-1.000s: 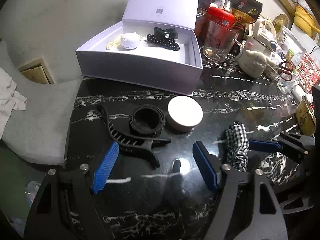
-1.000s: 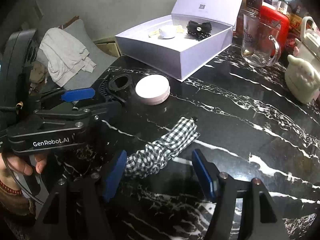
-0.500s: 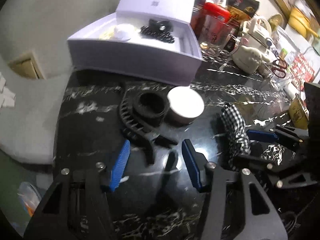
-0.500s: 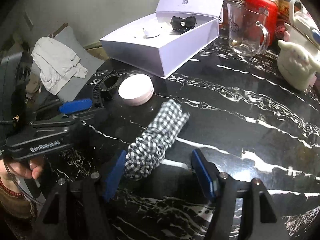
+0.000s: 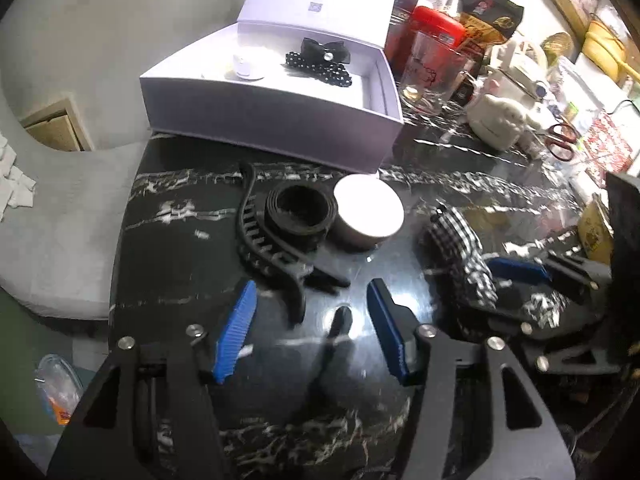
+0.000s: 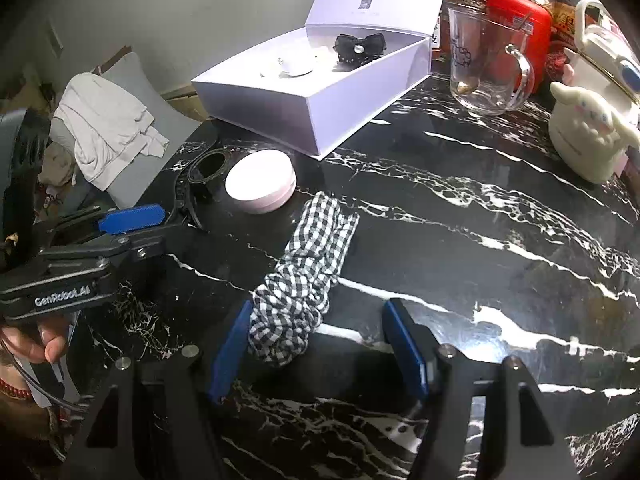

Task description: Organize objects

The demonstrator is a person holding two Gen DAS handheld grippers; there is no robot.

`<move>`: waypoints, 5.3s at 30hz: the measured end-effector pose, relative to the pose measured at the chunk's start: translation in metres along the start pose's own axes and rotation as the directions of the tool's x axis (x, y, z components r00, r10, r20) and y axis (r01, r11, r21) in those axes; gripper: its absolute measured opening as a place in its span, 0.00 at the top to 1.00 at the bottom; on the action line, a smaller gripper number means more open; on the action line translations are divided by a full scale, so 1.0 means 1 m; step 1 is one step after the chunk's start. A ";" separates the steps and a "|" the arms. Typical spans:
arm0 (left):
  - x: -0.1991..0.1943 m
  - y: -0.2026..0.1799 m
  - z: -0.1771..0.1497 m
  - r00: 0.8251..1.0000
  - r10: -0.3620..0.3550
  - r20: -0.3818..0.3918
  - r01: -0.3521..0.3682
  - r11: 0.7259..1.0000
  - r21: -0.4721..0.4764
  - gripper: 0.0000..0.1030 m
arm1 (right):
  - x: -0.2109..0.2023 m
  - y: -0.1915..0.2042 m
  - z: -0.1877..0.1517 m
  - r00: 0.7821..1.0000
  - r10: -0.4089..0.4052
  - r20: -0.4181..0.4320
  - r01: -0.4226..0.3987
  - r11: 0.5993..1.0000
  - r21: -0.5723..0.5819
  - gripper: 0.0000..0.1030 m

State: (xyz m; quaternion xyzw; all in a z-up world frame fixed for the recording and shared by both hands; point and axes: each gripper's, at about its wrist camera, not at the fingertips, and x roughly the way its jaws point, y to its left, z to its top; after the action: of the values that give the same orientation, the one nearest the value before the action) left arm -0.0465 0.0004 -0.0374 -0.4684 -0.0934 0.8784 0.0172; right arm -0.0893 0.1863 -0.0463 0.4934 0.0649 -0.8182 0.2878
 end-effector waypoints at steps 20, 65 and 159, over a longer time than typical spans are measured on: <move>0.010 0.007 0.000 0.986 0.165 -0.019 -0.164 0.986 0.027 0.40 | -0.001 -0.011 0.001 0.999 -0.039 0.010 0.039 0.999 0.015 0.34; 0.012 -0.014 -0.014 0.987 0.157 -0.026 -0.153 0.983 0.099 0.73 | 0.001 -0.008 -0.001 0.986 -0.154 0.063 0.158 0.985 -0.070 0.78; -0.028 -0.057 0.087 0.990 0.044 0.137 -0.073 0.974 0.216 0.82 | -0.067 0.018 0.087 0.961 -0.117 0.251 0.182 0.950 -0.255 0.80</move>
State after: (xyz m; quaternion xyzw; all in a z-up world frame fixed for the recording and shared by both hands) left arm -0.1060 0.0400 0.0432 -0.4072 0.0174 0.9124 0.0370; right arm -0.1231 0.1646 0.0568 0.3428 0.1814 -0.8729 0.2959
